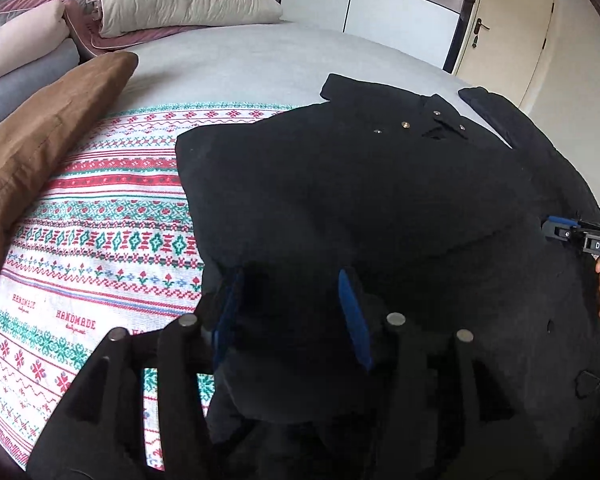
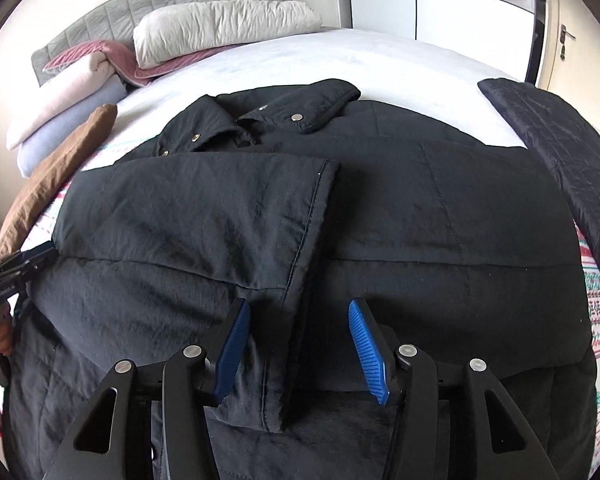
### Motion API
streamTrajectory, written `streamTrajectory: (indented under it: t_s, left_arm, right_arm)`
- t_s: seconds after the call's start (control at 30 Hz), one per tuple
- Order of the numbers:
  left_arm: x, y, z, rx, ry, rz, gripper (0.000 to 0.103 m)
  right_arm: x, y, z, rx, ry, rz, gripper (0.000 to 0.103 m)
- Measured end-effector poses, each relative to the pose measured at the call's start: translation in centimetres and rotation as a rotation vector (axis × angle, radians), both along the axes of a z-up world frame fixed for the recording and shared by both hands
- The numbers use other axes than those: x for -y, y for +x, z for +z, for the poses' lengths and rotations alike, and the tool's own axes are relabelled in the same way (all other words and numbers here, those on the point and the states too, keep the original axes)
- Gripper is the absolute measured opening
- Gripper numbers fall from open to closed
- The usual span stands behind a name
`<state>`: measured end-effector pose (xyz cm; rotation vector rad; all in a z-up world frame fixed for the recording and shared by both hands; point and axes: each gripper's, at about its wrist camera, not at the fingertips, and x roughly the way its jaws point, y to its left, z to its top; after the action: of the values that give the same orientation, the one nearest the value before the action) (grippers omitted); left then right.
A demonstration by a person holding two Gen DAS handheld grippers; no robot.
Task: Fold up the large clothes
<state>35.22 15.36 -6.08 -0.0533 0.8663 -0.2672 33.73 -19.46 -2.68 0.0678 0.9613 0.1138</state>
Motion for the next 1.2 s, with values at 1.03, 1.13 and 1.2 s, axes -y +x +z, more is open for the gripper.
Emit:
streamTrajectory:
  t_s: [1.03, 1.13, 1.2]
  left_arm:
    - [-1.9, -9.2, 2.5, -0.071, -0.018, 0.152, 0.067]
    - [-1.8, -12.2, 4.1, -0.078, -0.035, 0.155, 0.082]
    - [-1.8, -14.1, 5.1, -0.094, -0.049, 0.158, 0.085]
  right_arm:
    - [8.2, -14.7, 5.5, -0.005, 0.029, -0.061, 0.073]
    - [8.6, -17.2, 7.2, 0.024, 0.008, -0.043, 0.073]
    - [8.8, -19.0, 8.5, 0.041, -0.012, -0.042, 0.076]
